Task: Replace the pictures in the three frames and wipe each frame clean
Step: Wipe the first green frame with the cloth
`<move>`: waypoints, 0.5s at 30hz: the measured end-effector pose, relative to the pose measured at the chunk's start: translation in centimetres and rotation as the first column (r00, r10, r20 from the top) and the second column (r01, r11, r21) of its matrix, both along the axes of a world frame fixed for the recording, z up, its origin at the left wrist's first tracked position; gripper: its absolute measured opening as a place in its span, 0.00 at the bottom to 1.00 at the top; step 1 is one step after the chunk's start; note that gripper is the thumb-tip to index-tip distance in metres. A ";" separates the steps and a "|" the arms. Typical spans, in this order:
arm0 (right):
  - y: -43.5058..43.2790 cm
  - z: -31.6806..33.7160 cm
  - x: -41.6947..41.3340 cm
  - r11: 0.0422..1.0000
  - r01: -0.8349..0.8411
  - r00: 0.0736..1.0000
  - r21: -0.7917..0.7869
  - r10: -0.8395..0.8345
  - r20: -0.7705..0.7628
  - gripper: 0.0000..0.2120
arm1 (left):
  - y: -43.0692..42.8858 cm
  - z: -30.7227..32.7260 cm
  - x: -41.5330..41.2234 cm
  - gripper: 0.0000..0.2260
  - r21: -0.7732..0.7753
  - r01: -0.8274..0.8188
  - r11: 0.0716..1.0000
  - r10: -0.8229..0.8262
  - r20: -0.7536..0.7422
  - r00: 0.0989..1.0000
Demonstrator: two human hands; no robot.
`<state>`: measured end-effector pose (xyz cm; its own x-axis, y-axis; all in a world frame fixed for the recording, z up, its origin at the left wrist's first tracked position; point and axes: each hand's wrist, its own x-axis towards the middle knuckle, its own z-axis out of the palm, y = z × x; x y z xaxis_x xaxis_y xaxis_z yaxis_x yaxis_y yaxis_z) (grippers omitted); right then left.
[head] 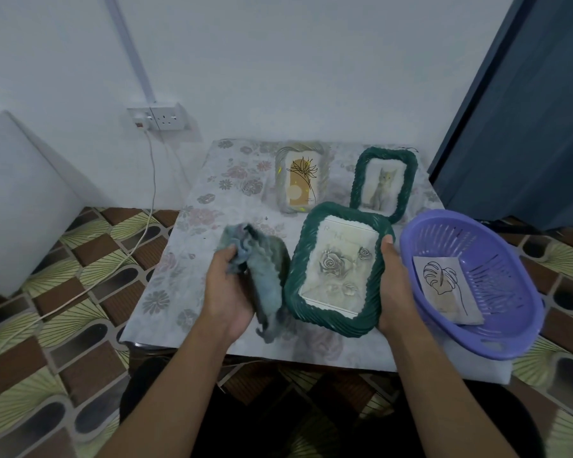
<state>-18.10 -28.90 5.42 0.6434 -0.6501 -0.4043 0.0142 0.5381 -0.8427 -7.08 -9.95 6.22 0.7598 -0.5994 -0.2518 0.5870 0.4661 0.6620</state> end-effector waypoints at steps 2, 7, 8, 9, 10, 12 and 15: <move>0.2 0.2 0.1 1.000 -0.020 1.000 -0.007 0.020 -0.013 0.20 | 0.4 -0.1 -0.2 0.23 -0.054 0.136 0.989 -0.133 0.052 0.990; 0.6 0.8 0.4 0.997 -0.080 0.997 -0.017 0.080 -0.013 0.20 | -0.4 0.3 -1.4 0.18 0.363 0.152 0.919 -0.248 0.235 0.940; 0.5 0.9 0.4 0.997 -0.079 0.997 -0.024 0.078 -0.013 0.20 | -0.5 0.5 -1.4 0.18 0.384 0.135 0.913 -0.243 0.247 0.938; 0.5 1.2 0.4 0.997 -0.072 0.997 -0.034 0.072 -0.008 0.19 | -0.5 0.6 -1.4 0.17 0.388 0.124 0.913 -0.232 0.245 0.941; 0.4 1.3 0.4 0.997 -0.067 0.998 -0.047 0.067 -0.002 0.19 | -0.5 0.8 -1.5 0.16 0.380 0.121 0.917 -0.225 0.242 0.944; 0.3 1.5 0.4 0.996 -0.056 0.998 -0.070 0.056 -0.002 0.19 | -0.6 0.9 -1.6 0.13 0.348 0.126 0.929 -0.220 0.247 0.944; 0.5 1.7 0.4 0.992 -0.082 0.997 -0.097 0.083 0.007 0.21 | -0.8 1.0 -2.2 0.12 0.321 0.159 0.934 -0.237 0.221 0.946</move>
